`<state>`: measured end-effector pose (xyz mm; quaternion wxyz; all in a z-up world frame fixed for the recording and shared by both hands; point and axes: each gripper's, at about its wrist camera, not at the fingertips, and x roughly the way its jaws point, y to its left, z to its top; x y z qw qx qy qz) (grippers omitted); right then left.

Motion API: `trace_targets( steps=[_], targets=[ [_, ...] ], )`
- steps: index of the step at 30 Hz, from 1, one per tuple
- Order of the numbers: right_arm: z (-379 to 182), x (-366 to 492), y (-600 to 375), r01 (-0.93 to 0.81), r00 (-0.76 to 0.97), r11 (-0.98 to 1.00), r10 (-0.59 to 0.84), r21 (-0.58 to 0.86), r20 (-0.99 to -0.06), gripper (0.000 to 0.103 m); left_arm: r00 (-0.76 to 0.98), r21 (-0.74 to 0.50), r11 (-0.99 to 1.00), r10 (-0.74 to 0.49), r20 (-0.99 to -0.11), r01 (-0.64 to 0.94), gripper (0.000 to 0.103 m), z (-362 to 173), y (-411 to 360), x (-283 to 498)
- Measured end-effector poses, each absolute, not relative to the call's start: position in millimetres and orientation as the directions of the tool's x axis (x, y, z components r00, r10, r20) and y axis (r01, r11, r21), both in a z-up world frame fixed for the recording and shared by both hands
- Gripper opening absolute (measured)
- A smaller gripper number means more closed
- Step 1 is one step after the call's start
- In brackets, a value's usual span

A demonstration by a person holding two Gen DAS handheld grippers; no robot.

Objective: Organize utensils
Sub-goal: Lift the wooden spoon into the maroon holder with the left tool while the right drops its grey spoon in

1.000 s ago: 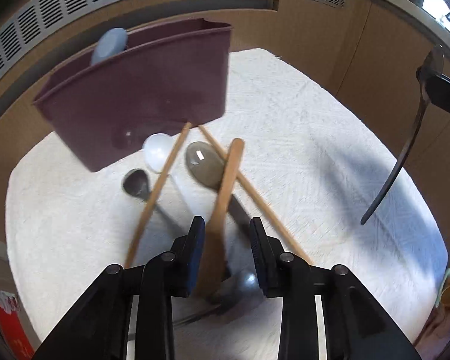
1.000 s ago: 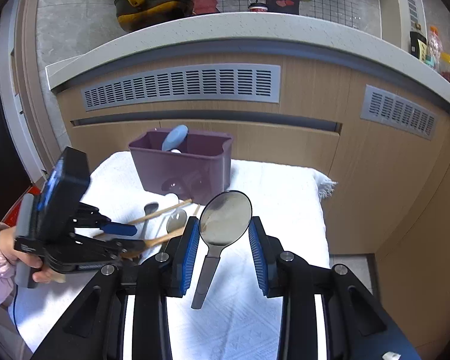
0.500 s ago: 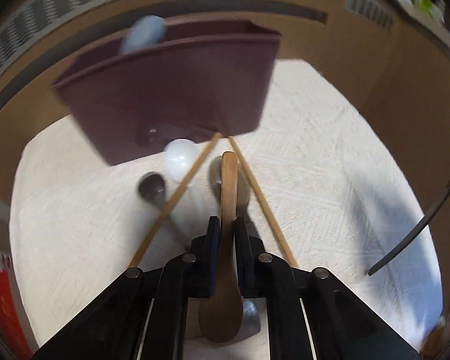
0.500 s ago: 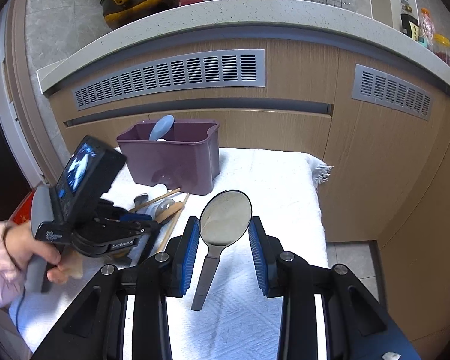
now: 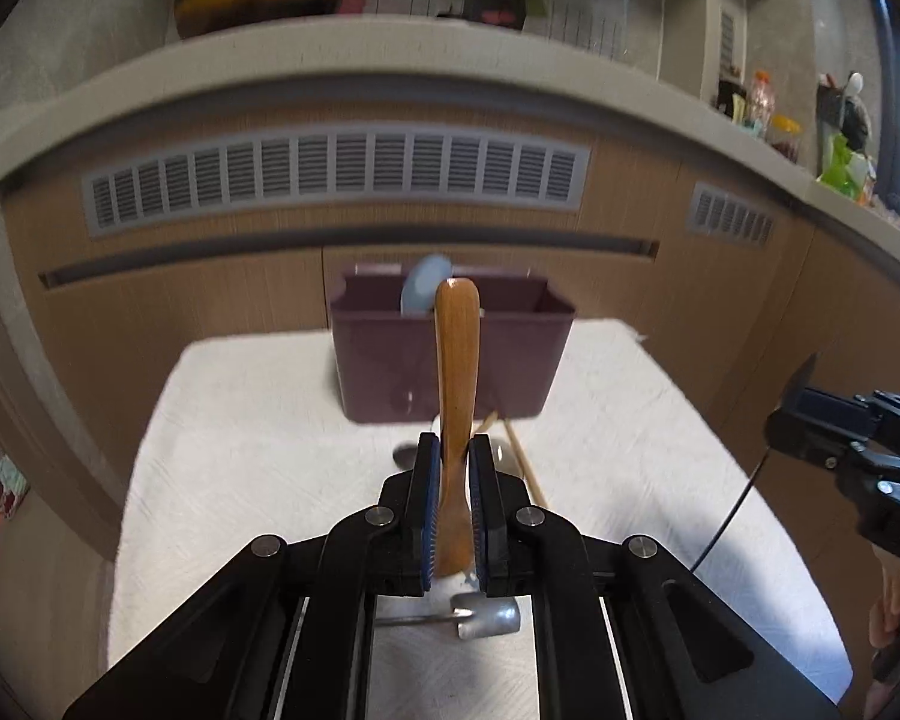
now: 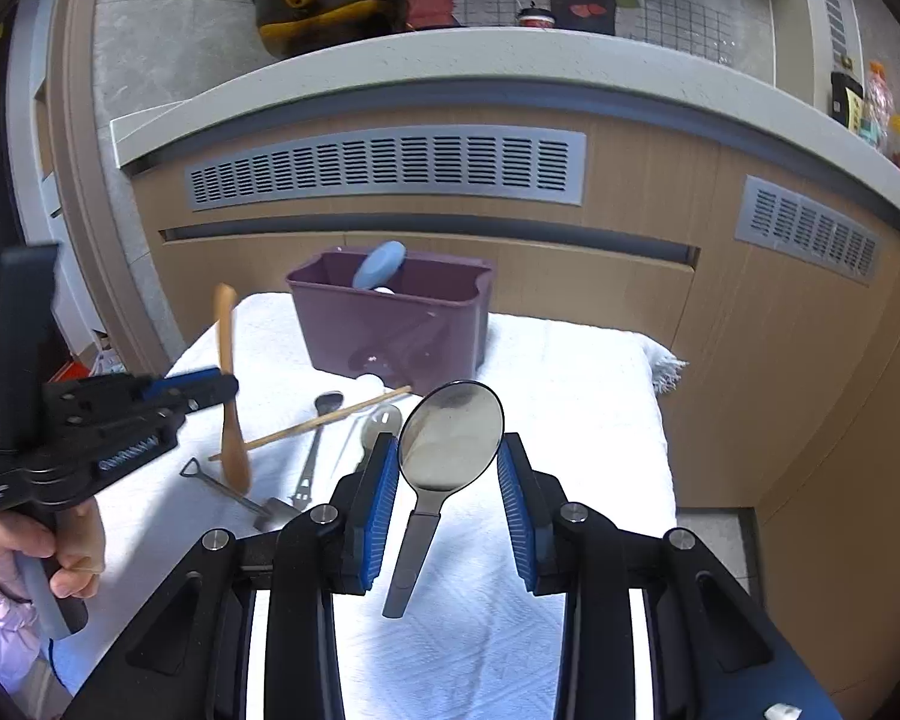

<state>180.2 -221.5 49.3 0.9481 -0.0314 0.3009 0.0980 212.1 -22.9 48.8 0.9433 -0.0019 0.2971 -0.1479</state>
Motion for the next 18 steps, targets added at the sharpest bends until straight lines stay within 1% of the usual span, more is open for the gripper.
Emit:
trace_targets(
  steps=[3, 6, 9, 12, 15, 18],
  targets=[
    [63.3, 176.3, -216.9, -0.206, 0.821, 0.978, 0.161, -0.022, -0.547, 0.030, 0.810, -0.087, 0.955, -0.287, -0.512, 0.283, 0.010, 70.6, -22.0, 215.0],
    [90.2, 176.9, -213.4, -0.205, 0.856, 0.977, 0.154, -0.051, -0.493, 0.030, 0.840, -0.115, 0.949, -0.312, -0.444, 0.292, 0.010, 104.3, -12.7, 221.4],
    [129.8, 185.4, -211.8, -0.186, 0.905, 0.979, 0.138, -0.083, -0.402, 0.030, 0.870, -0.145, 0.943, -0.334, -0.364, 0.301, 0.010, 144.0, -4.2, 233.1],
    [166.4, 199.6, -211.8, -0.183, 0.934, 0.980, 0.146, -0.084, -0.326, 0.030, 0.901, -0.140, 0.944, -0.329, -0.283, 0.300, 0.010, 180.1, 1.5, 247.8],
    [193.7, 223.1, -208.7, -0.177, 0.950, 0.980, 0.146, -0.092, -0.275, 0.031, 0.915, -0.139, 0.943, -0.327, -0.236, 0.301, 0.010, 200.6, 5.4, 267.6],
    [201.5, 248.0, -201.2, -0.161, 0.960, 0.980, 0.127, -0.117, -0.251, 0.031, 0.915, -0.145, 0.939, -0.339, -0.220, 0.313, 0.010, 203.0, 5.9, 292.5]
  ],
)
